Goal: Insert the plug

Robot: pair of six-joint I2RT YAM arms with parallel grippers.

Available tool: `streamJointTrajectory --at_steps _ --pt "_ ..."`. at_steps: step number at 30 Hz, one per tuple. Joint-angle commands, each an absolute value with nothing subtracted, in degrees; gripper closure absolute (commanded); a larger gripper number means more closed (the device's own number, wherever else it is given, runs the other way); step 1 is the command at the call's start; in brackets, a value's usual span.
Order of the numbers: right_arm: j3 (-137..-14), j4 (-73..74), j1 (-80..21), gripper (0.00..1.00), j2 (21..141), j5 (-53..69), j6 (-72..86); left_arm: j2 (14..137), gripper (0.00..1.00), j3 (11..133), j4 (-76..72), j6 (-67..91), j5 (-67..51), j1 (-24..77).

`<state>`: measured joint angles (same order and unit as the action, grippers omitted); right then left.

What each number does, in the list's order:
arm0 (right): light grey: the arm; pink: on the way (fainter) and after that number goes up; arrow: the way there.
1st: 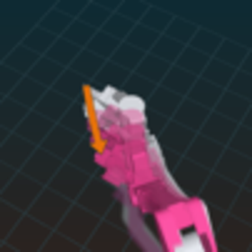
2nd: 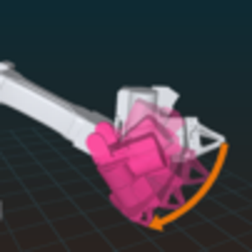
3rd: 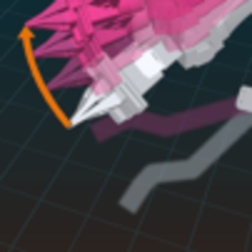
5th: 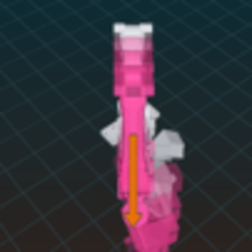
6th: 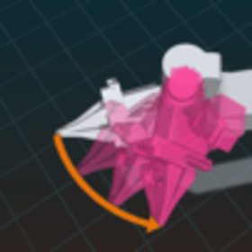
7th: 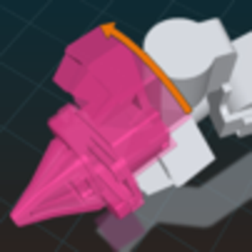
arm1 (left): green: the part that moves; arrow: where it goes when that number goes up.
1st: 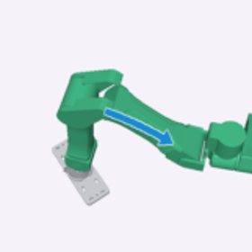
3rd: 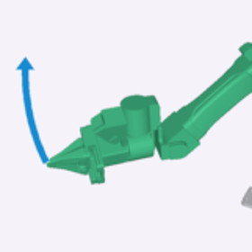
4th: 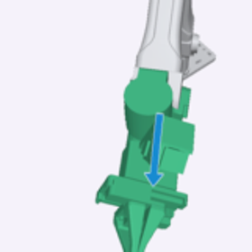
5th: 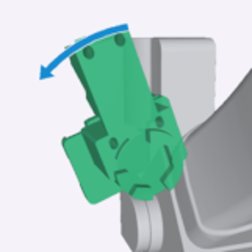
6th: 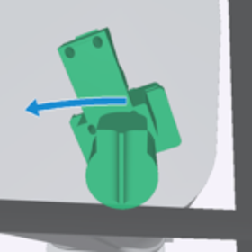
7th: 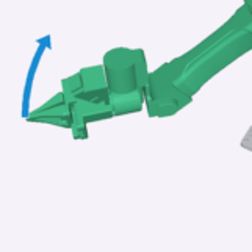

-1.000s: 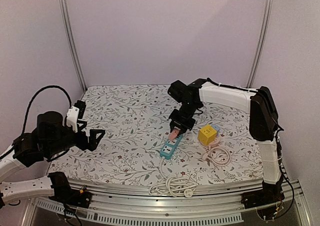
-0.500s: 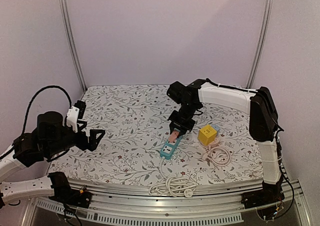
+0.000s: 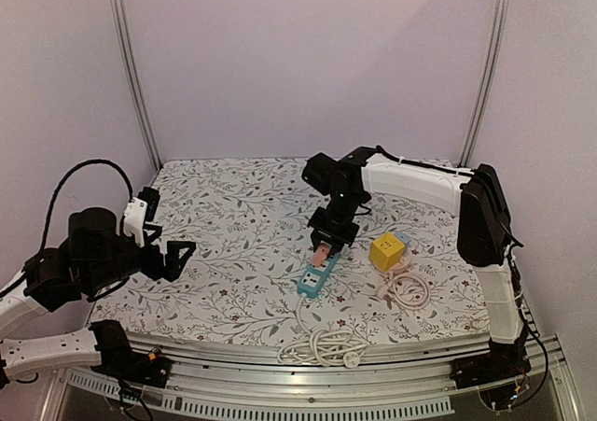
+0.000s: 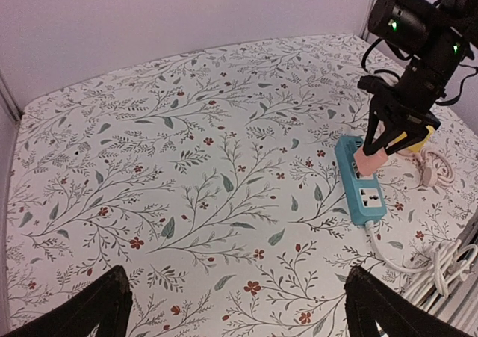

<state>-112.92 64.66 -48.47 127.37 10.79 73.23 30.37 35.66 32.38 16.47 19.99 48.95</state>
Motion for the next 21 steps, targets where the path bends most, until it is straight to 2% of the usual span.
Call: streamJointTrajectory --at_steps 1,13,21 --pt "-114.3 69.2 -50.0 1.0 129.9 9.9 73.5 29.9 0.0 35.0 32.1 15.9 20.3 48.5" --pt "-121.3 79.5 -51.4 1.0 134.2 6.2 73.1 29.4 0.0 34.9 32.0 15.7 20.1 48.5" --pt "-119.6 79.5 -51.6 1.0 135.7 6.7 75.5 29.4 0.01 34.9 32.0 15.8 20.0 48.5"
